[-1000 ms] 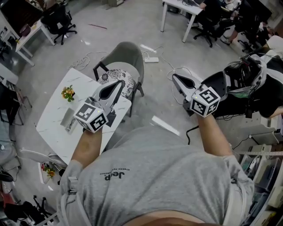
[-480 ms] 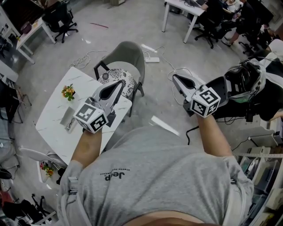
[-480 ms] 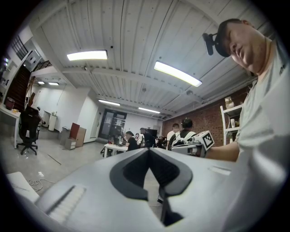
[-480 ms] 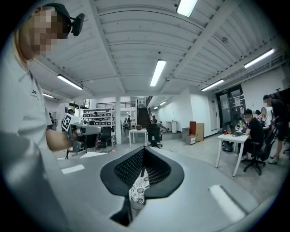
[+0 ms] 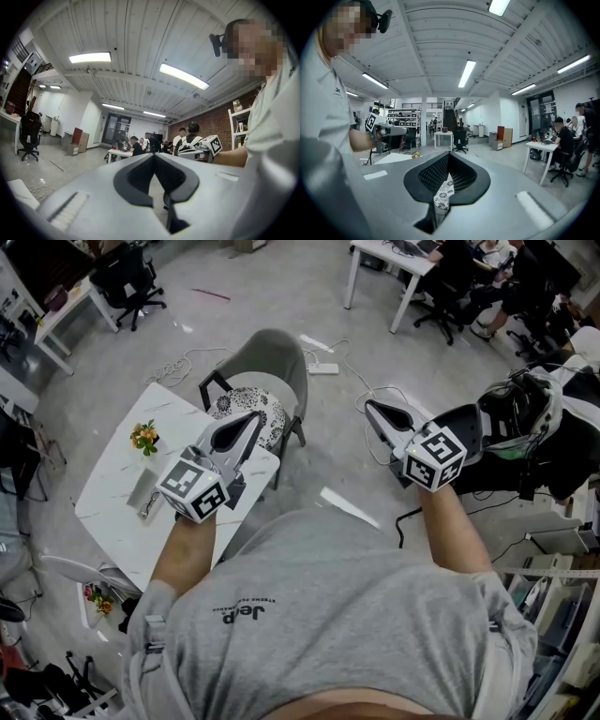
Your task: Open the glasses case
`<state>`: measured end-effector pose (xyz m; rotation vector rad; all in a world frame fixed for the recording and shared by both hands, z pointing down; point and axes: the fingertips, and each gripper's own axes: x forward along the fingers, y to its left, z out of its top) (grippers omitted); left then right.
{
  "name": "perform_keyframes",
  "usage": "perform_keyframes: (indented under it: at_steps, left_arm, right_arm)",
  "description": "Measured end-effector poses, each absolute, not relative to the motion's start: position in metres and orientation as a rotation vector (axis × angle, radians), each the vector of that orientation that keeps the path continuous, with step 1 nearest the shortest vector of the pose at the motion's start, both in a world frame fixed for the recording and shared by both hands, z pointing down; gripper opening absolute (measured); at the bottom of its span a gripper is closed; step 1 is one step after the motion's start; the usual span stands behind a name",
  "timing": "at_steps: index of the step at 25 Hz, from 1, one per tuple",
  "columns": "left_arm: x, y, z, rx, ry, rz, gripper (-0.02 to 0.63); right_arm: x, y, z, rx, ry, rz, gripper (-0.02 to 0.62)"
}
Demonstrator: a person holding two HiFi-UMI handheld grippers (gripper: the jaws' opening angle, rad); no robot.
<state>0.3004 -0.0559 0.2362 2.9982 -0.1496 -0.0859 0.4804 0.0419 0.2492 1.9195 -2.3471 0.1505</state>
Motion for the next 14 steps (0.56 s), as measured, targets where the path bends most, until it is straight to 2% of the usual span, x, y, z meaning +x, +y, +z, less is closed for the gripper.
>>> perform_keyframes:
  at_steps: [14]
  left_arm:
    - [0.3083, -0.0629, 0.2388, 3.007, -0.155, -0.085, 0.055]
  right_arm:
    - [0.4878, 0.0337, 0.2523, 1.902, -2.350, 0.132, 0.000]
